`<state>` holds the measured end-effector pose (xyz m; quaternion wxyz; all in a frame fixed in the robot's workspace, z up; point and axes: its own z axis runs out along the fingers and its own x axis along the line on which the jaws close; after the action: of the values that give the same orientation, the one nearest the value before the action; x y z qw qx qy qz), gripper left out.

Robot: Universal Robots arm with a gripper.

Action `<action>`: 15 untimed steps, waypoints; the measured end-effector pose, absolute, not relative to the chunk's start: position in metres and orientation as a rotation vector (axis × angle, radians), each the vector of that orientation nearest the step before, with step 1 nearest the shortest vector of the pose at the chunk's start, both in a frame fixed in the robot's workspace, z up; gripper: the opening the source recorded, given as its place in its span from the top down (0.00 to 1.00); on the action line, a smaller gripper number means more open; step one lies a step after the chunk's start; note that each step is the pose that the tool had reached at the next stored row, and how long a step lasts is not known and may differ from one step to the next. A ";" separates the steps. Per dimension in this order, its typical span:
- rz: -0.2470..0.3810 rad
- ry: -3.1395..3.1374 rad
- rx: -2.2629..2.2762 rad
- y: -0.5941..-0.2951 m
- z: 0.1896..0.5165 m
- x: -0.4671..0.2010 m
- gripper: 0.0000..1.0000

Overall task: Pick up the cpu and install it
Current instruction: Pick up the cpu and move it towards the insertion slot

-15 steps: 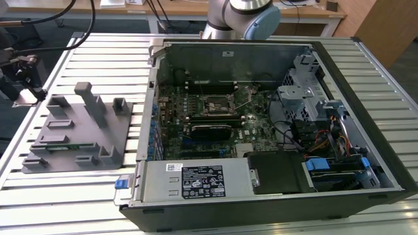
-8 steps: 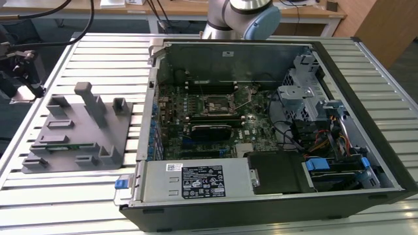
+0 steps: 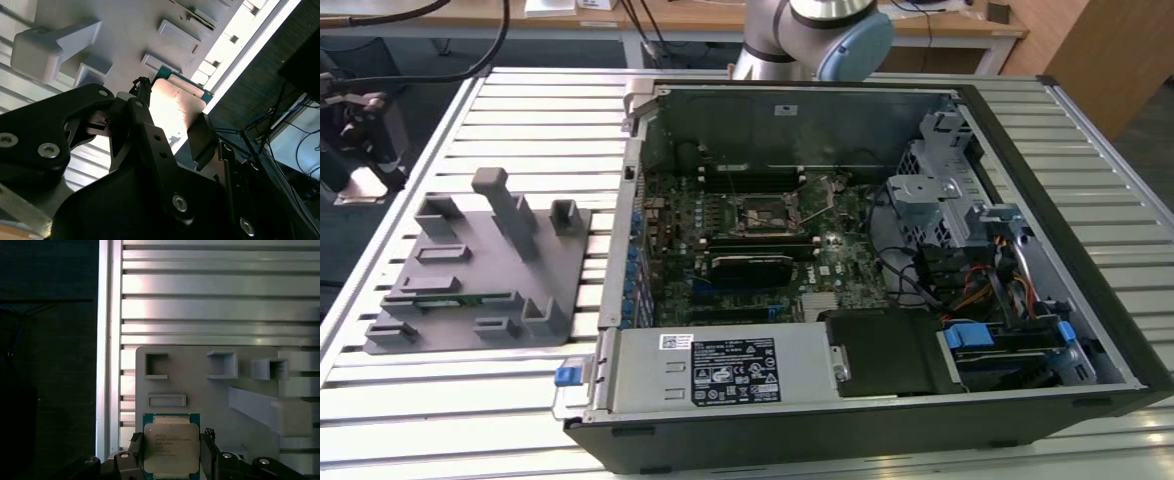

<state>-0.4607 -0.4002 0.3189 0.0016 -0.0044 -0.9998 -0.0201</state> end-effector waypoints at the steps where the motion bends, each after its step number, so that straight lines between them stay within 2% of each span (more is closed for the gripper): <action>1: -0.063 -3.138 -0.014 -0.400 0.320 -0.461 0.46; 15: -0.063 -3.138 -0.014 -0.397 0.340 -0.461 0.46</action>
<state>-0.4607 -0.3972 0.3405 0.0016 -0.0044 -0.9998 -0.0201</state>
